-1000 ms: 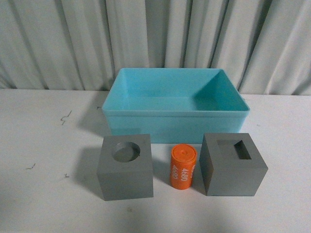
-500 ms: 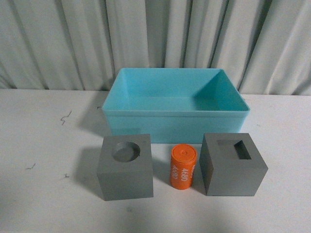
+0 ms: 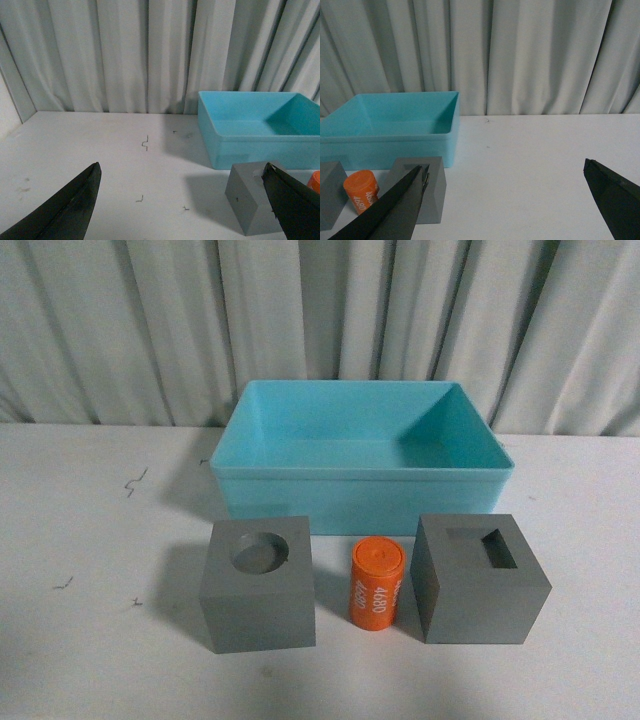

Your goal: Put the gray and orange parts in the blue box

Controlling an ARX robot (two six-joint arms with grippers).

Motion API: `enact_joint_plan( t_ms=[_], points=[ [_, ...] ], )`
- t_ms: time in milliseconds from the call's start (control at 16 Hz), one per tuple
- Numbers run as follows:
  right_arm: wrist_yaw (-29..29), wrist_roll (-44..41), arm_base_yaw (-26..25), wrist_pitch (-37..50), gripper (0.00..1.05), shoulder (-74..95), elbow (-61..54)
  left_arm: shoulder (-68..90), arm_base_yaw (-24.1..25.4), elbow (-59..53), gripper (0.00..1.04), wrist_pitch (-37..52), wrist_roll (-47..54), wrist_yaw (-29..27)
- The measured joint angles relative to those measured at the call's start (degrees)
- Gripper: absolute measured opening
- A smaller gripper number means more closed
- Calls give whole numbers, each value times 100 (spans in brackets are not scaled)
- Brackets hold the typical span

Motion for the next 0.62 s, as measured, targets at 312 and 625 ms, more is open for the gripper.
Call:
enact_joint_plan(
  t_ms=[312, 625],
  points=[
    [4, 4, 0, -9, 98, 0, 2, 0, 0, -2, 98, 0, 0, 0],
    [-1045, 726, -2271, -367, 98, 3300, 1078, 0, 0, 0, 98, 0, 0, 0]
  ],
)
